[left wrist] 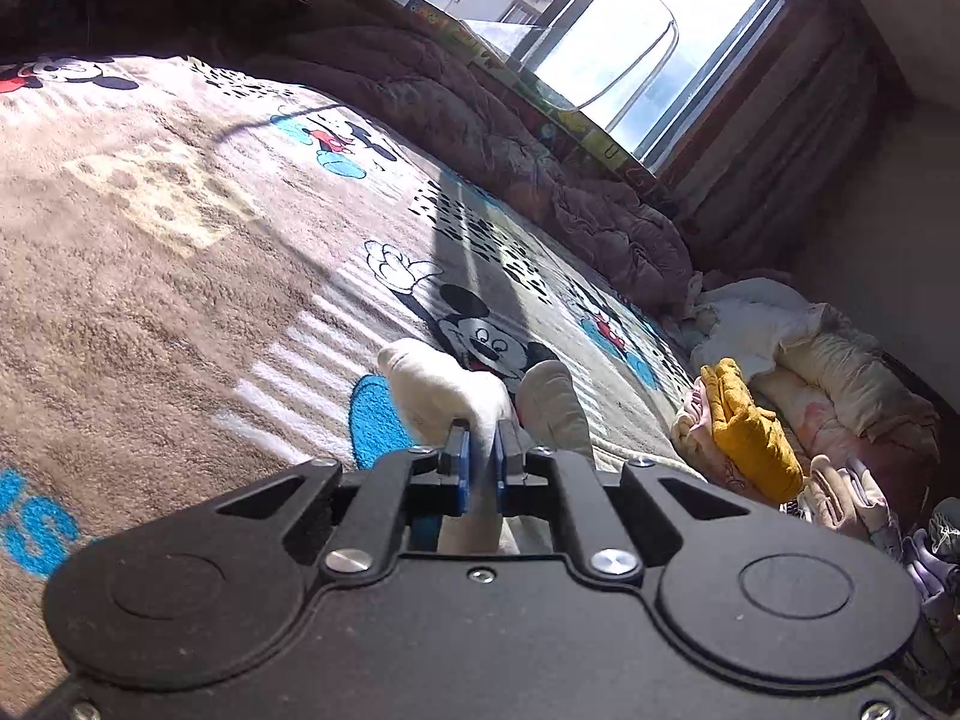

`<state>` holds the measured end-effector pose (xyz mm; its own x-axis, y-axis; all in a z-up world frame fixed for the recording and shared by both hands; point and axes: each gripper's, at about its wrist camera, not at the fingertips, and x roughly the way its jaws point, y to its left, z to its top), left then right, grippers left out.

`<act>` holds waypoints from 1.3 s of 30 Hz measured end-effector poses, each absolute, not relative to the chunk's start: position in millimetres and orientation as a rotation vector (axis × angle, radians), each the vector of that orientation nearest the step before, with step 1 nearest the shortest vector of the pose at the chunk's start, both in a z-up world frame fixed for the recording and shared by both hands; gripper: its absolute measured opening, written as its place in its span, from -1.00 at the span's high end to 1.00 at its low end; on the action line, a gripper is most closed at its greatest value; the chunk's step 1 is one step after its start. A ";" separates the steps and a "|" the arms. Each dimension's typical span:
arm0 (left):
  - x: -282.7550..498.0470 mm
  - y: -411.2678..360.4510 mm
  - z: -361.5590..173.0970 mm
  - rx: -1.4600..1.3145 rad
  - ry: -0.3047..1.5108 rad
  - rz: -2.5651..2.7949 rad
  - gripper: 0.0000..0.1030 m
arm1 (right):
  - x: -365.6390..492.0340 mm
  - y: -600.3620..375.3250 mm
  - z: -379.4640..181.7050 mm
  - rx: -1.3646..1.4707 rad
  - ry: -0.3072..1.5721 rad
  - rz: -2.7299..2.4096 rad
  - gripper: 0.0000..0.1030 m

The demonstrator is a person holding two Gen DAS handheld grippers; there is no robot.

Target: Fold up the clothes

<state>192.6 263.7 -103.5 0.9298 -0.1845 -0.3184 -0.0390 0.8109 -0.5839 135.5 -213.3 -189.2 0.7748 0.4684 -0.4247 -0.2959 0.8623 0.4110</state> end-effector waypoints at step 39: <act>169.9 246.0 -130.1 -0.075 0.513 0.249 0.04 | 106.4 -73.4 -169.6 -0.258 0.521 0.551 -0.26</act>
